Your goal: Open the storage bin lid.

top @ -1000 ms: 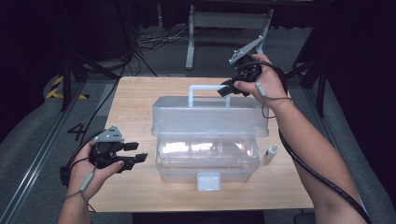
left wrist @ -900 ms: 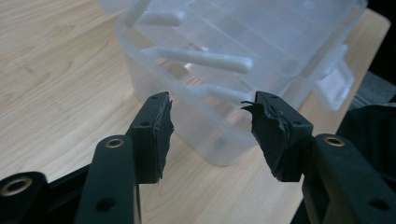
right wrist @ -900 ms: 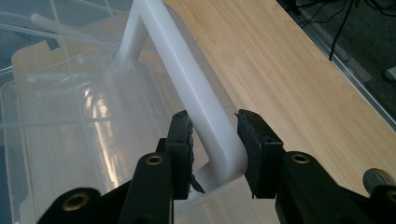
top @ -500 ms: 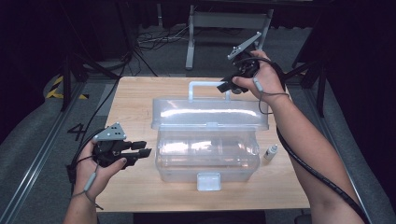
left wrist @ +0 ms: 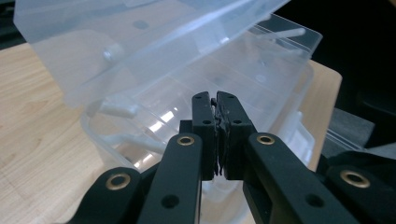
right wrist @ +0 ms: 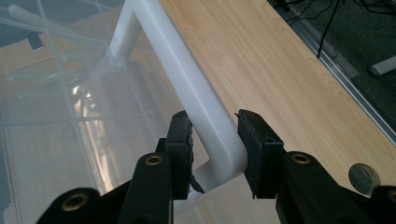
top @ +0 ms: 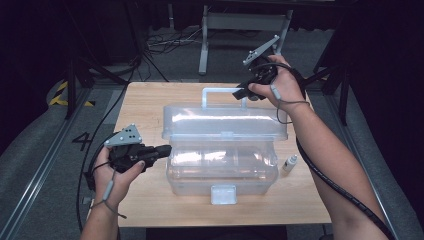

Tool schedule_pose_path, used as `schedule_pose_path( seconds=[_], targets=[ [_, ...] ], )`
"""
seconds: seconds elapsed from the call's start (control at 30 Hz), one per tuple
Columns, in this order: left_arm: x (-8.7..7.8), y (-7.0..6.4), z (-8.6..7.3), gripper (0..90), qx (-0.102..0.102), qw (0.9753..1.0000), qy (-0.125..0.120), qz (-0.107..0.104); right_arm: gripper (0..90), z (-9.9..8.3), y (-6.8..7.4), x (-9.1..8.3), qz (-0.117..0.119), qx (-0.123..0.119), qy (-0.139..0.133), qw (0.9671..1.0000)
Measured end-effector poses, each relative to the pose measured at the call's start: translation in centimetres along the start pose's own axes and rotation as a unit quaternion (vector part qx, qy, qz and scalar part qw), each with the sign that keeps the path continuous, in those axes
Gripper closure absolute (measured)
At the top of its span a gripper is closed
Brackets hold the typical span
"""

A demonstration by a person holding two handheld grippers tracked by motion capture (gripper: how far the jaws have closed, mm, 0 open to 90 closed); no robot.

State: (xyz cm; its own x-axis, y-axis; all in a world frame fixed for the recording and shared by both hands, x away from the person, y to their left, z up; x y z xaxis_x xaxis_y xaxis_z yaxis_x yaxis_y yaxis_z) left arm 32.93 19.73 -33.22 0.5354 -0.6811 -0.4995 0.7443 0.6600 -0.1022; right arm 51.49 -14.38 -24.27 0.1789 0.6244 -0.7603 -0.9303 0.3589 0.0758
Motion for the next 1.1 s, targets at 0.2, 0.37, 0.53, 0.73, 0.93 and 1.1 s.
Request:
schedule_pose_path(
  seconds=[0.2, 0.37, 0.53, 0.73, 0.93, 1.1],
  targets=[
    [1.2, -0.1, 0.4, 87.0, -0.006, 0.9998, -0.014, 0.014, 67.0, -0.1, 0.2, 0.0, -0.001, -0.001, -0.002, 1.0000],
    [1.4, 0.0, 0.6, 87.1, -0.011, 0.9995, -0.022, 0.018, 66.9, -0.3, 0.3, -0.1, 0.000, 0.000, -0.005, 1.0000],
    [1.7, 0.1, 0.7, 87.1, -0.014, 0.9995, -0.024, 0.013, 66.7, -0.5, 0.4, -0.3, -0.001, 0.008, -0.011, 0.9999],
    [1.7, 0.2, 0.7, 87.2, -0.012, 0.9996, -0.023, 0.013, 60.0, -0.9, 0.4, -1.1, -0.007, 0.009, -0.028, 0.9995],
    [1.7, 0.1, 0.8, 87.2, -0.006, 0.9997, -0.017, 0.017, 57.4, -1.2, 1.0, -3.3, -0.028, 0.008, -0.080, 0.9964],
    [1.7, 0.2, 1.0, 87.5, -0.001, 0.9998, -0.012, 0.018, 56.8, -1.3, 1.8, -4.3, -0.035, 0.001, -0.088, 0.9955]
  ],
)
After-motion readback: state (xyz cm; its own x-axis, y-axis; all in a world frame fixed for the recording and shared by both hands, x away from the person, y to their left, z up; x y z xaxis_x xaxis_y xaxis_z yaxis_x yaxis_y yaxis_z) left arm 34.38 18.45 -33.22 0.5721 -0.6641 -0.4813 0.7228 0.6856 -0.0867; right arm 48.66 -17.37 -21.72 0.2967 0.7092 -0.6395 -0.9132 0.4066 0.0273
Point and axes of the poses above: each handheld gripper's, and its own axes: x roughly forward along the jaws, z roughly out of its top, y roughly to its left, the point moved 1 cm from there along x, roughly forward along the jaws, and after that the axes turned 6 degrees about z, right-handed, at the moved point
